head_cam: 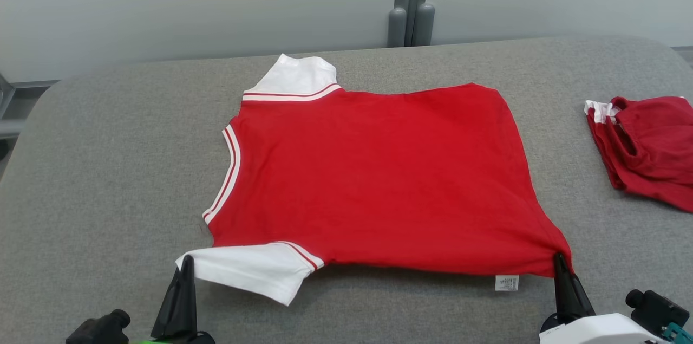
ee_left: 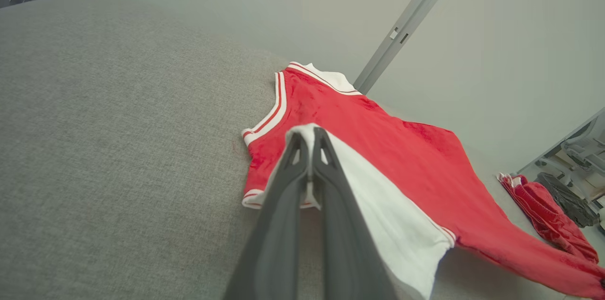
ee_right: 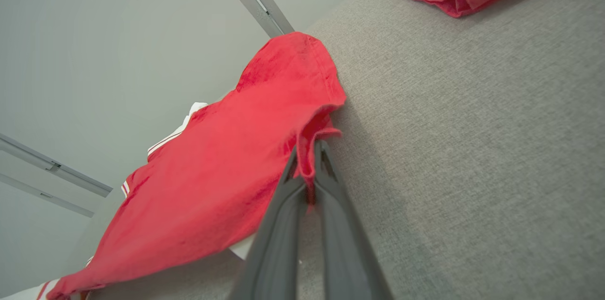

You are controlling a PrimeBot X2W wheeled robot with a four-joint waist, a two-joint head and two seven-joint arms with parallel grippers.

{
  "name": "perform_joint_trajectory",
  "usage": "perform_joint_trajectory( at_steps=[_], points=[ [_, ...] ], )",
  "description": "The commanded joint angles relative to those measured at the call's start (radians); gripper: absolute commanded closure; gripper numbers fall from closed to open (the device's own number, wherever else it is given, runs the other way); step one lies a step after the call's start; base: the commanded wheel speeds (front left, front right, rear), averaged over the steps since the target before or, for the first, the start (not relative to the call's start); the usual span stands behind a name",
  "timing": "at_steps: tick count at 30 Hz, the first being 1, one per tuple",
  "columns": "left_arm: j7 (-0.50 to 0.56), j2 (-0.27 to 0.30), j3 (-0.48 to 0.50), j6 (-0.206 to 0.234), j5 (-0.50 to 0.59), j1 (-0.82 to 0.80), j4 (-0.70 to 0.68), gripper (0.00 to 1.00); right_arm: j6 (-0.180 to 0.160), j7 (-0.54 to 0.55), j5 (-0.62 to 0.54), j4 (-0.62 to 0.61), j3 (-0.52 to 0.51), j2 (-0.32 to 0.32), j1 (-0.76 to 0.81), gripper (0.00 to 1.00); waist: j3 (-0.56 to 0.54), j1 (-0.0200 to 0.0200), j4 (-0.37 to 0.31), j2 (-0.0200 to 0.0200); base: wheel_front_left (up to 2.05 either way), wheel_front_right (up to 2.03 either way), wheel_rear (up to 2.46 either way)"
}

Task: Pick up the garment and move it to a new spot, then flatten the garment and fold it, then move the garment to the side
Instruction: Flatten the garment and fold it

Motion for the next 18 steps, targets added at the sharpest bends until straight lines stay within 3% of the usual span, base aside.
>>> perform_joint_trajectory(
  at_steps=[1, 18],
  points=[
    [-0.002, 0.008, -0.005, -0.002, -0.005, -0.022, 0.012, 1.00, 0.000, -0.003, -0.005, 0.007, -0.002, -0.004, -0.017, 1.00, 0.005, 0.0000, -0.004, -0.0001, 0.00, 0.00, 0.00],
    [-0.002, 0.064, -0.077, -0.002, -0.077, -0.151, 0.163, 1.00, 0.000, -0.003, -0.005, 0.090, 0.010, -0.004, -0.083, 1.00, 0.046, 0.0000, -0.014, -0.0001, 0.00, 0.00, 0.00]
  ],
)
